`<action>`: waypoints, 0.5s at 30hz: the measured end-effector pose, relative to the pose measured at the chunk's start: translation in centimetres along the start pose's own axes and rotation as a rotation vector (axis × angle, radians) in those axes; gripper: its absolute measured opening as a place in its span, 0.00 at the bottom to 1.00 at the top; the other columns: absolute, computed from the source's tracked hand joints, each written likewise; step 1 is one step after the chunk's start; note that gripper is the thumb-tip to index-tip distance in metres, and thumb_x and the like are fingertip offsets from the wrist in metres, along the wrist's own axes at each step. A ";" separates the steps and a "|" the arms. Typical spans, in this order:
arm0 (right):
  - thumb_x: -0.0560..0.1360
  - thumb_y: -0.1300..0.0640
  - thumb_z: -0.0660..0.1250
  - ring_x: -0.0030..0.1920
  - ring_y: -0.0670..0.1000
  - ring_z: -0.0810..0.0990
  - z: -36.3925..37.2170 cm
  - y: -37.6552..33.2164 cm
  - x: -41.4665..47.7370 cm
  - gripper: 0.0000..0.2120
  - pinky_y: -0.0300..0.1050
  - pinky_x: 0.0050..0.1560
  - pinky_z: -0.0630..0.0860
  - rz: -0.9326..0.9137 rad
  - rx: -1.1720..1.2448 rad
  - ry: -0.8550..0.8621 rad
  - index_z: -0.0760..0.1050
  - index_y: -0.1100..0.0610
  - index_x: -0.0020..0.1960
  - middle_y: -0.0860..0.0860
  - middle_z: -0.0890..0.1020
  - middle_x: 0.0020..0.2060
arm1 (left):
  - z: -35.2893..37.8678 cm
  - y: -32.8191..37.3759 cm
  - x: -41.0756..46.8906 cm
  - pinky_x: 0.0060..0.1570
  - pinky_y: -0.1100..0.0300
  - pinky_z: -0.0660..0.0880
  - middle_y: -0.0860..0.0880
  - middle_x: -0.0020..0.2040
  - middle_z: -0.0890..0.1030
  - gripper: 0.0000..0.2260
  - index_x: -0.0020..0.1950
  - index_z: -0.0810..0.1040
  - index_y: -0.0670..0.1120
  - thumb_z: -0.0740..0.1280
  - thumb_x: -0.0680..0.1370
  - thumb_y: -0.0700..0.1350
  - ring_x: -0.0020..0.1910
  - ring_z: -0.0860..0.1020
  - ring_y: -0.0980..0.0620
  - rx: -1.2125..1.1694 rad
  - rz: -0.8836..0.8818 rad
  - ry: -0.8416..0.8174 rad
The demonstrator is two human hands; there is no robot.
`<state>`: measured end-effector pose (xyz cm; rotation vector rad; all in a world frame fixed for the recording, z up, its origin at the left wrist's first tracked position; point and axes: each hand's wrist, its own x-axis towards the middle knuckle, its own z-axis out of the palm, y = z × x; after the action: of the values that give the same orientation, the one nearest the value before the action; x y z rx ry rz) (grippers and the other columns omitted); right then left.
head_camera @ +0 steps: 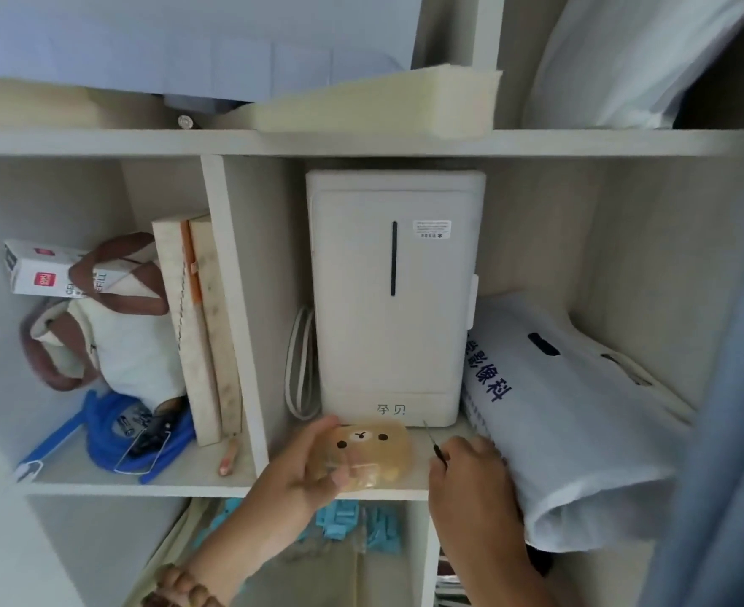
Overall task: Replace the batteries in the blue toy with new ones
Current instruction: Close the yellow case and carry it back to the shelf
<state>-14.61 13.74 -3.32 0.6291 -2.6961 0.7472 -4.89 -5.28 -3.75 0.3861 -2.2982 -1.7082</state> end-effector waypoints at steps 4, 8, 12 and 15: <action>0.46 0.58 0.87 0.25 0.50 0.80 -0.4 -0.3 0.5 0.18 0.41 0.22 0.76 -0.112 0.005 -0.009 0.78 0.54 0.24 0.50 0.78 0.25 | -0.1 0.2 0.8 0.66 0.49 0.75 0.66 0.60 0.79 0.26 0.62 0.68 0.75 0.73 0.67 0.68 0.63 0.78 0.60 0.105 0.004 -0.076; 0.33 0.56 0.87 0.18 0.48 0.75 0.4 0.0 0.9 0.24 0.38 0.16 0.70 -0.133 -0.068 0.062 0.73 0.54 0.17 0.51 0.73 0.18 | -0.6 0.2 1.1 0.65 0.56 0.74 0.65 0.68 0.71 0.30 0.67 0.62 0.70 0.66 0.68 0.74 0.67 0.74 0.62 0.306 0.055 -0.128; 0.35 0.58 0.88 0.17 0.50 0.74 1.2 0.4 1.0 0.25 0.41 0.15 0.71 -0.112 -0.060 0.035 0.72 0.54 0.17 0.50 0.73 0.20 | -0.6 1.0 1.3 0.46 0.60 0.79 0.59 0.73 0.58 0.26 0.75 0.58 0.61 0.66 0.81 0.51 0.68 0.72 0.44 0.429 0.017 -0.100; 0.32 0.58 0.87 0.16 0.50 0.73 1.2 0.3 1.1 0.25 0.40 0.14 0.69 -0.135 -0.056 0.073 0.71 0.54 0.16 0.51 0.72 0.18 | -1.3 0.2 1.3 0.56 0.39 0.77 0.59 0.75 0.59 0.33 0.79 0.53 0.58 0.67 0.80 0.48 0.67 0.73 0.35 0.471 0.001 -0.079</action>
<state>-15.86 12.96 -4.09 0.7472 -2.5691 0.6447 -5.65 -6.88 -3.16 0.4075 -2.7486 -1.1835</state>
